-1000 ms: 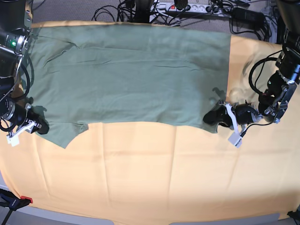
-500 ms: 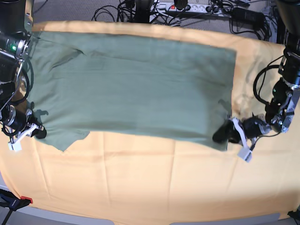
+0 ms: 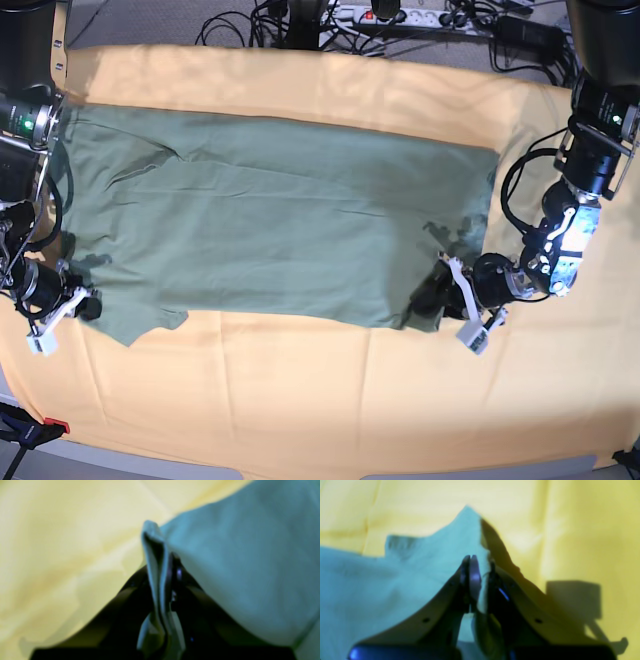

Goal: Fold the T-shirt properly
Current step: 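Grasp the opposite shirt edge with both grippers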

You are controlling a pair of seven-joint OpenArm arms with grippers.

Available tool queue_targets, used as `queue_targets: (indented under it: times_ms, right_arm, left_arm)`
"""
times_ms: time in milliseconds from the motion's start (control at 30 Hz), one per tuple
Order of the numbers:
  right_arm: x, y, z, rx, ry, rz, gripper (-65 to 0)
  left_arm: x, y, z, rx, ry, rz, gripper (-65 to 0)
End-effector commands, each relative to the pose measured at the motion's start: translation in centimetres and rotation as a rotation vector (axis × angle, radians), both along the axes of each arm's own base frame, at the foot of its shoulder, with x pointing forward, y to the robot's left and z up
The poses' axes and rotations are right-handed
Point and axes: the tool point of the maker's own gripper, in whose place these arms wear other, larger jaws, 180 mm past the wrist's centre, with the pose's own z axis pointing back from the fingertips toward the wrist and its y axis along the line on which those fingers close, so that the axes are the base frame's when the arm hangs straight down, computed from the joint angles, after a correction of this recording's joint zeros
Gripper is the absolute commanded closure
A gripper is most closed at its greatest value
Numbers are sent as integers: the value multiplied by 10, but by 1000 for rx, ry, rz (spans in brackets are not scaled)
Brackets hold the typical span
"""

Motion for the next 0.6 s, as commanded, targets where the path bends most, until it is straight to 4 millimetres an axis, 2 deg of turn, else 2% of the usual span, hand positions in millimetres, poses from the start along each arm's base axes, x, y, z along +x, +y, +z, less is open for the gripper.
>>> queue_targets:
  times_ms: [0,100,267,400,567]
  right_arm:
    - [11,-7,24,-3,-64,-1,0]
    - [8,-3,17,-21,-39,20,0]
    - [-9,3,7,-18,25,53,0]
    - [-22,11,13,-74,-2,110,0]
    - [-43,21,26,-184,-60,195,0]
  left_arm:
    - [16,3,29,-43,-65,16,0]
    - [14,4,30,-43,-42,17,0]
    - [6,11,26,-36,27,18,0]
    - [-5,3,25,-29,90,-21,0]
    - [-13,-9,40,-14,70,-84,0]
